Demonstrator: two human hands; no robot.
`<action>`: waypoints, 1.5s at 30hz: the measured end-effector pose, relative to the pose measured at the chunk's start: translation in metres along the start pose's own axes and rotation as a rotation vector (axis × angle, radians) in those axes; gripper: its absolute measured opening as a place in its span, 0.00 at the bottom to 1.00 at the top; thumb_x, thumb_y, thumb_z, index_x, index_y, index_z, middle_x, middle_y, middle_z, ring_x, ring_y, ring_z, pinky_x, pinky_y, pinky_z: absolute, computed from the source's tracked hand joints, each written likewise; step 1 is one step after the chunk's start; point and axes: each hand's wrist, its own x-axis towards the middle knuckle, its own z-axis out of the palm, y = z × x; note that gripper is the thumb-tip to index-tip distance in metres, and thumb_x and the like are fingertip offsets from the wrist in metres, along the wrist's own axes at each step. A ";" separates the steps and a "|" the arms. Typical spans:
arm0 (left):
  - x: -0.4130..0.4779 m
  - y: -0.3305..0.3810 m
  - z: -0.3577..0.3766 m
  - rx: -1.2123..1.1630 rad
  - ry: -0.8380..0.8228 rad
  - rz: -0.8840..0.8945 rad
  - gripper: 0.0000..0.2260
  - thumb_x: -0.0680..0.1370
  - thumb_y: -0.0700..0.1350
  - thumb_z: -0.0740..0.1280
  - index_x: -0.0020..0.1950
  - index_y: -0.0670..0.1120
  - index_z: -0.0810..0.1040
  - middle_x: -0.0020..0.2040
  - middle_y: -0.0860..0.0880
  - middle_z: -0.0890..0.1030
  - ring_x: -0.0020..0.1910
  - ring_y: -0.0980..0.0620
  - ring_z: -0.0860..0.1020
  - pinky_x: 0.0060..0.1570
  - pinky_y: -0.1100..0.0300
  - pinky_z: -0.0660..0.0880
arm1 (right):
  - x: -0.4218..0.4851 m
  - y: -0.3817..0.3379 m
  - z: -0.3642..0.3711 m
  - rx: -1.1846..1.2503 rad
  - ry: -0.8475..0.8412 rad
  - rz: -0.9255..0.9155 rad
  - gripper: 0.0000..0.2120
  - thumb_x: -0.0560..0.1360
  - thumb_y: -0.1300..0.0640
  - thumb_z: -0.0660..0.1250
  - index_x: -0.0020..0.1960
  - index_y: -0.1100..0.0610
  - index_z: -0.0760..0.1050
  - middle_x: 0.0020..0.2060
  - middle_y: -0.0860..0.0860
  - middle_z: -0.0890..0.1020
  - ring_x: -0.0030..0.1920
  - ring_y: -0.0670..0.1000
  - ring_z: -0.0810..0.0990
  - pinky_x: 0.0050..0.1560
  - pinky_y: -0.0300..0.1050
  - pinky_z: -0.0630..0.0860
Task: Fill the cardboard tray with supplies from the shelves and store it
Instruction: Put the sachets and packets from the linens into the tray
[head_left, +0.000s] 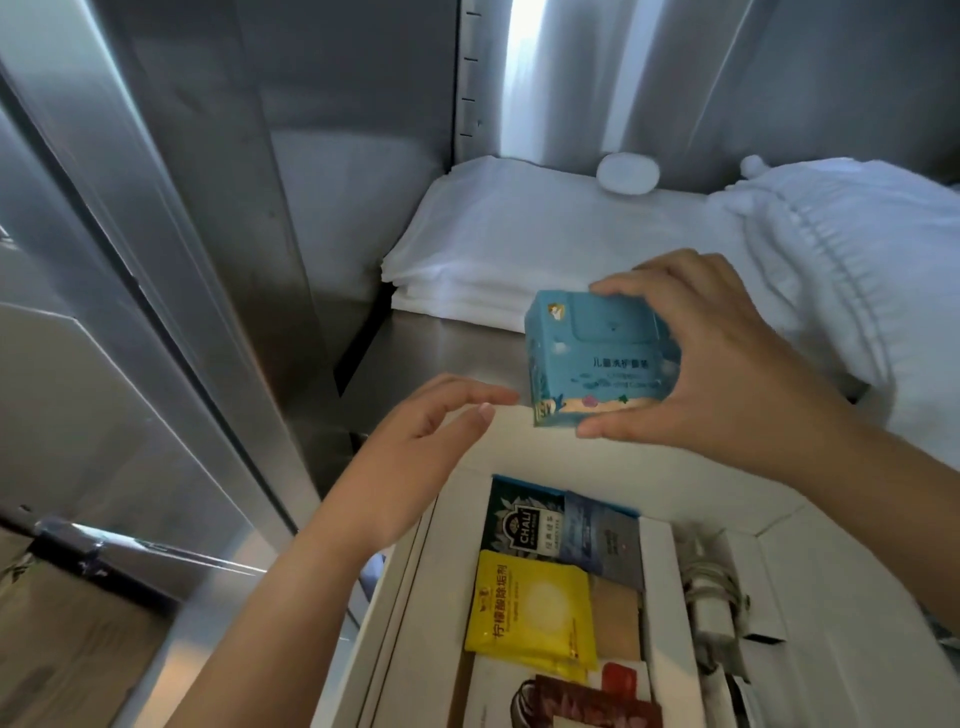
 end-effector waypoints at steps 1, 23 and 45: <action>0.000 0.000 0.000 -0.003 0.001 0.002 0.11 0.81 0.49 0.60 0.55 0.60 0.81 0.51 0.63 0.77 0.53 0.61 0.77 0.51 0.59 0.74 | -0.006 -0.003 0.001 0.002 -0.024 -0.003 0.45 0.54 0.26 0.67 0.66 0.42 0.64 0.53 0.37 0.62 0.58 0.36 0.60 0.54 0.23 0.59; -0.005 0.000 0.003 -0.082 0.059 0.038 0.12 0.81 0.43 0.60 0.57 0.55 0.80 0.55 0.59 0.78 0.56 0.65 0.75 0.51 0.76 0.67 | -0.051 -0.043 0.061 -0.251 -0.438 -0.092 0.44 0.60 0.21 0.56 0.67 0.46 0.61 0.58 0.41 0.66 0.58 0.43 0.62 0.57 0.39 0.65; -0.005 0.000 0.002 -0.066 0.049 0.037 0.11 0.80 0.44 0.61 0.57 0.55 0.80 0.53 0.61 0.78 0.55 0.64 0.75 0.51 0.74 0.68 | -0.049 -0.013 0.057 0.059 -0.517 -0.084 0.27 0.63 0.36 0.70 0.56 0.34 0.60 0.55 0.31 0.63 0.61 0.34 0.62 0.55 0.31 0.69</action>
